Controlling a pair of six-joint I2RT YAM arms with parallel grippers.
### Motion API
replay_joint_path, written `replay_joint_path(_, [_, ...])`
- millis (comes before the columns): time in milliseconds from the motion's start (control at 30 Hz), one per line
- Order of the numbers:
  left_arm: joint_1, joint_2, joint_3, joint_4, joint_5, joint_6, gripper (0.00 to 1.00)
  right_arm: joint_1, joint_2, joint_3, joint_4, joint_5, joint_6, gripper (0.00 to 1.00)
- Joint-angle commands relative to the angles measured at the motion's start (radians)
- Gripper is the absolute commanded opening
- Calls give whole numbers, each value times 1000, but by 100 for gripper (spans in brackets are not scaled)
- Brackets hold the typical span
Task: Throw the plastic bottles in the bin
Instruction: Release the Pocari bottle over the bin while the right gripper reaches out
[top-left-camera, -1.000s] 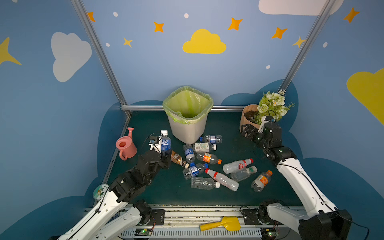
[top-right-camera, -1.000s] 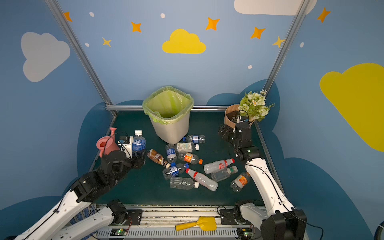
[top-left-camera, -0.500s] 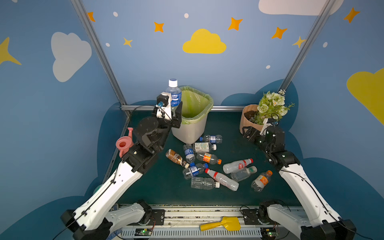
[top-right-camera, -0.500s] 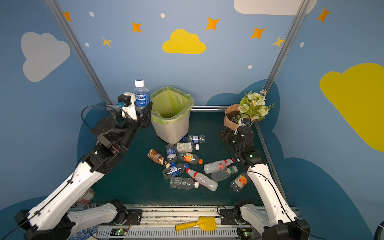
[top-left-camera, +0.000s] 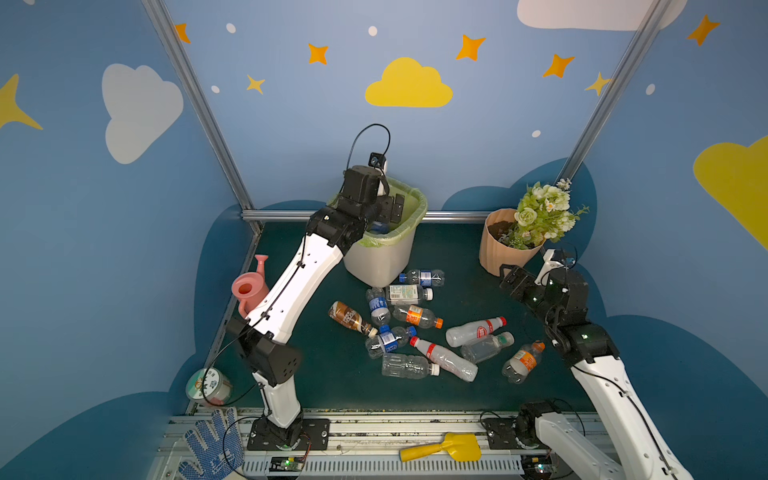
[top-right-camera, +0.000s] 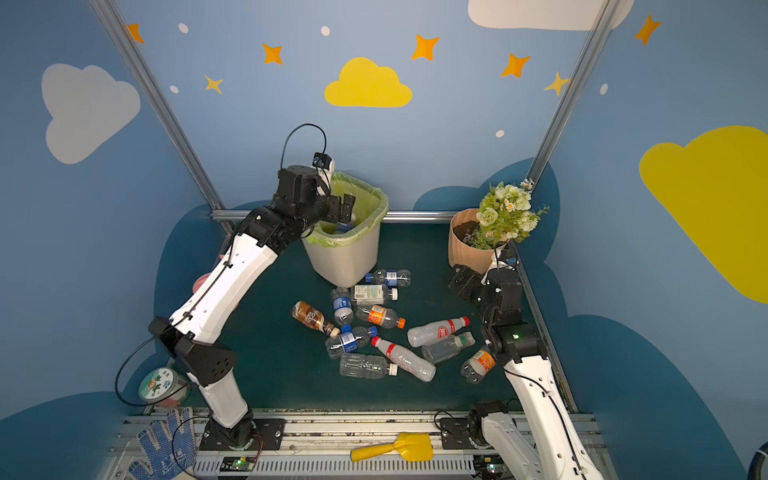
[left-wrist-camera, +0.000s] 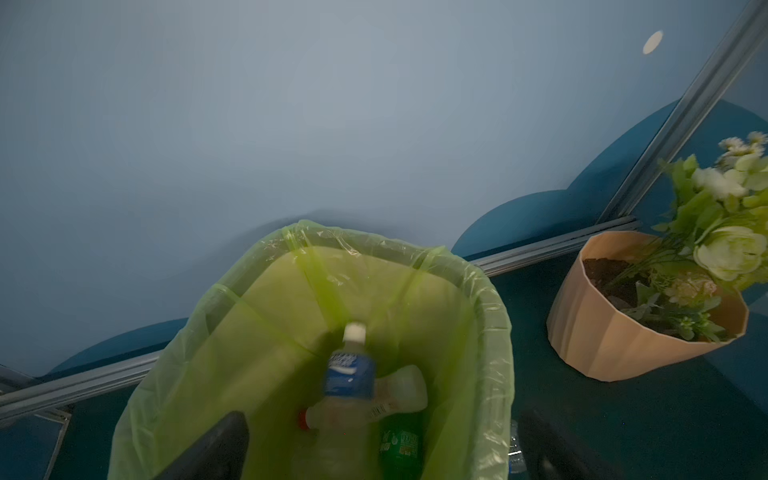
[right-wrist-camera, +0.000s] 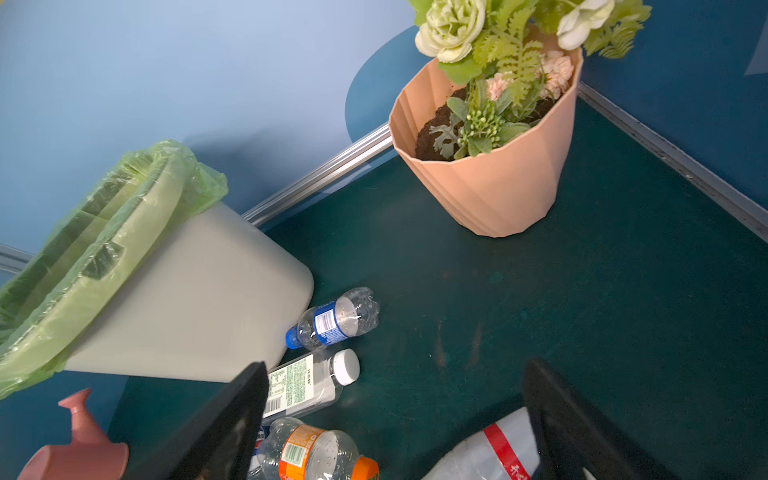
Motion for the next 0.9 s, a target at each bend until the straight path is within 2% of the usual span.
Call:
replay_joint_path(0, [-58, -255, -160, 254, -53, 64, 100, -8, -5, 9, -113, 56, 7, 93])
replay_joint_path(133, [-110, -423, -383, 433, -66, 102, 100, -24, -18, -1, -206, 123, 66, 93])
replay_joint_path(233, [-122, -500, -495, 475, -78, 100, 100, -49, -26, -30, -232, 106, 97, 93])
replay_joint_path(433, [-121, -628, -696, 517, -110, 95, 100, -86, 28, -69, -262, 9, 153, 93])
replay_joint_path(667, [-109, -719, -888, 496, -157, 39, 100, -82, 163, -112, -184, -215, 241, 91])
replay_joint_path(867, [-87, -797, -1010, 434, -177, -38, 100, -69, 259, -110, -178, -241, 288, 91])
